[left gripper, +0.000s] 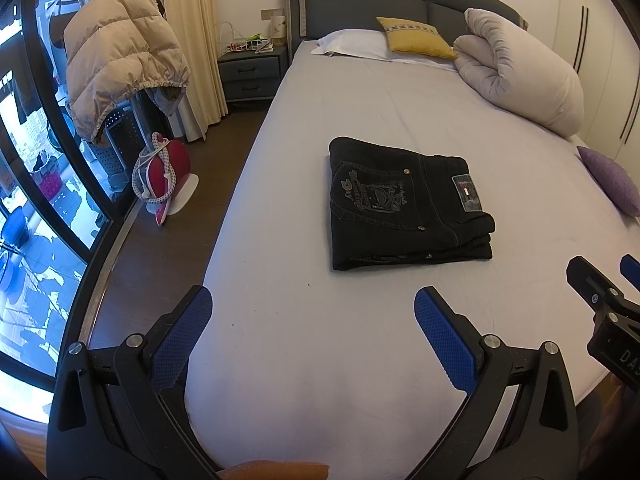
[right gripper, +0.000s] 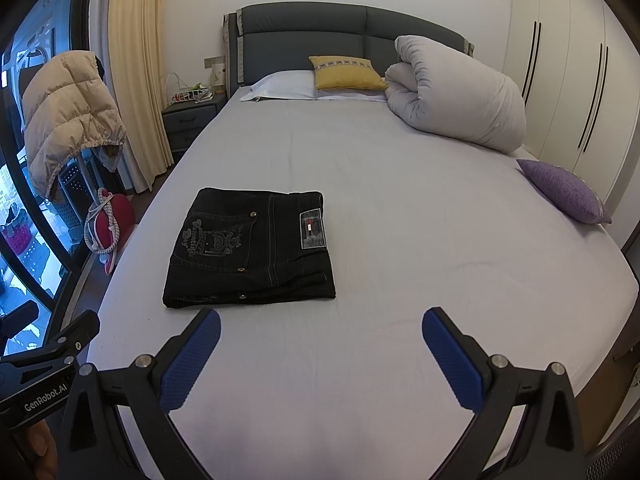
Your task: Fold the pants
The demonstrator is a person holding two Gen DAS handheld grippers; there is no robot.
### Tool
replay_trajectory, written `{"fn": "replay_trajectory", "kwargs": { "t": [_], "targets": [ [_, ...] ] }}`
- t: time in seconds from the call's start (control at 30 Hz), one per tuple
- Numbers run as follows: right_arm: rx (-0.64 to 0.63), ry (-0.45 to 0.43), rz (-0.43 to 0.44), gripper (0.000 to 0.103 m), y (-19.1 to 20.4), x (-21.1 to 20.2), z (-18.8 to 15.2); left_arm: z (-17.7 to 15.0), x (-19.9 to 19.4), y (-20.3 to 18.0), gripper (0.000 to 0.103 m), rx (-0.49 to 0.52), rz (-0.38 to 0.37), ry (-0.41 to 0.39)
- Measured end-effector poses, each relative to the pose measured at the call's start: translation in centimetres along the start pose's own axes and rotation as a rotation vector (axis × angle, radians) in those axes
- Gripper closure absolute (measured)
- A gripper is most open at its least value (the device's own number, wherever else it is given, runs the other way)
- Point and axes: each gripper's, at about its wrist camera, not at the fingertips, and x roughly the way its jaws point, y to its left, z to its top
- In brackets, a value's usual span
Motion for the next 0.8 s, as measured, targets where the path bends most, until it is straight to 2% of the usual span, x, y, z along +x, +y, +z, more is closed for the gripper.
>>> {"fn": "replay_trajectory", "kwargs": {
  "t": [0.8],
  "targets": [
    [-0.004, 0.01, 0.003, 0.0, -0.5, 0.07, -0.6, -0.13, 0.85, -0.13, 0.0, 0.002, -0.014, 0.01]
  ]
}}
